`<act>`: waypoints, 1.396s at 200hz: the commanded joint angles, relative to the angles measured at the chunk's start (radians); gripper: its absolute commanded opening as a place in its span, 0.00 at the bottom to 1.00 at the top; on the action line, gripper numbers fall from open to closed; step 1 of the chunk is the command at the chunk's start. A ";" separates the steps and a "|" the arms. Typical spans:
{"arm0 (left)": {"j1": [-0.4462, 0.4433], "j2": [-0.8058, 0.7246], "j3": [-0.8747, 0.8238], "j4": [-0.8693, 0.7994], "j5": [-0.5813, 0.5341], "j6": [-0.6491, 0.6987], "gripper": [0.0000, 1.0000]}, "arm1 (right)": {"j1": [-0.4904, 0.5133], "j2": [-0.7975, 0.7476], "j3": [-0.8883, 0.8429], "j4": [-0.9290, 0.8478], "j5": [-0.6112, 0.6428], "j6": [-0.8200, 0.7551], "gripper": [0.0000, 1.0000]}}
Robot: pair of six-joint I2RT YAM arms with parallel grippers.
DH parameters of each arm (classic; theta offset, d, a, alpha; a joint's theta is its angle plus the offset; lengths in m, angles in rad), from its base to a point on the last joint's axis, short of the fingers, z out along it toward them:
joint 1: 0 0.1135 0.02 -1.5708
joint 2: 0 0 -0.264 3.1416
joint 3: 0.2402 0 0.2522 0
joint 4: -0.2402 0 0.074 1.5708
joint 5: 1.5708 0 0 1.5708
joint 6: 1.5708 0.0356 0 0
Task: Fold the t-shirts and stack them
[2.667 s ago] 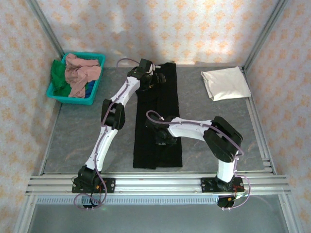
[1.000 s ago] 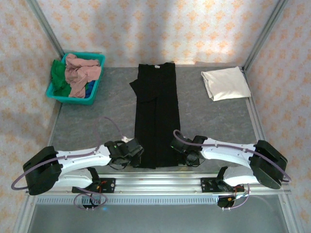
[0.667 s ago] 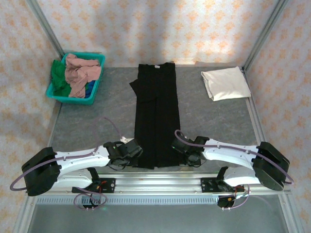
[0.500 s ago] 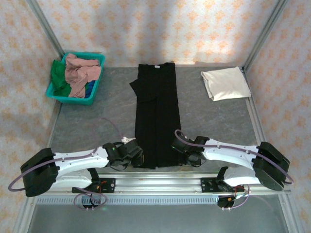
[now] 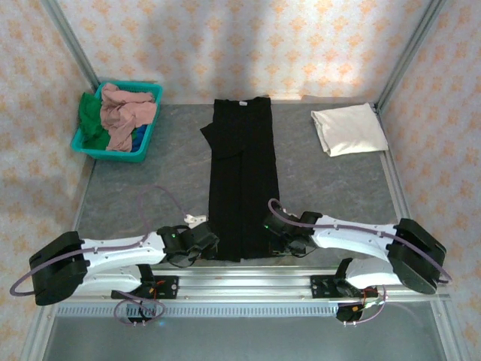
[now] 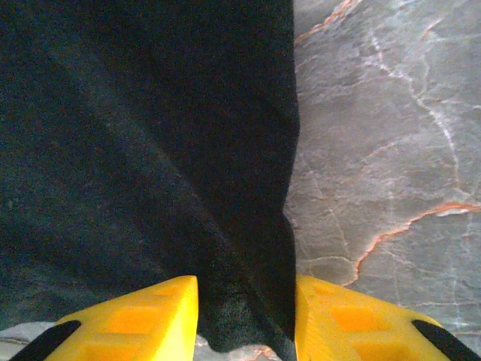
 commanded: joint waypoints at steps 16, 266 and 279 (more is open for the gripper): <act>-0.045 0.083 -0.008 0.181 0.123 -0.034 0.34 | 0.007 0.008 -0.017 -0.009 -0.002 -0.002 0.39; 0.056 -0.220 0.129 -0.070 -0.019 0.029 0.00 | -0.085 -0.001 0.250 -0.177 0.142 -0.091 0.00; 0.121 -0.197 0.195 -0.100 -0.012 0.088 0.00 | -0.141 0.014 0.299 -0.188 0.150 -0.129 0.00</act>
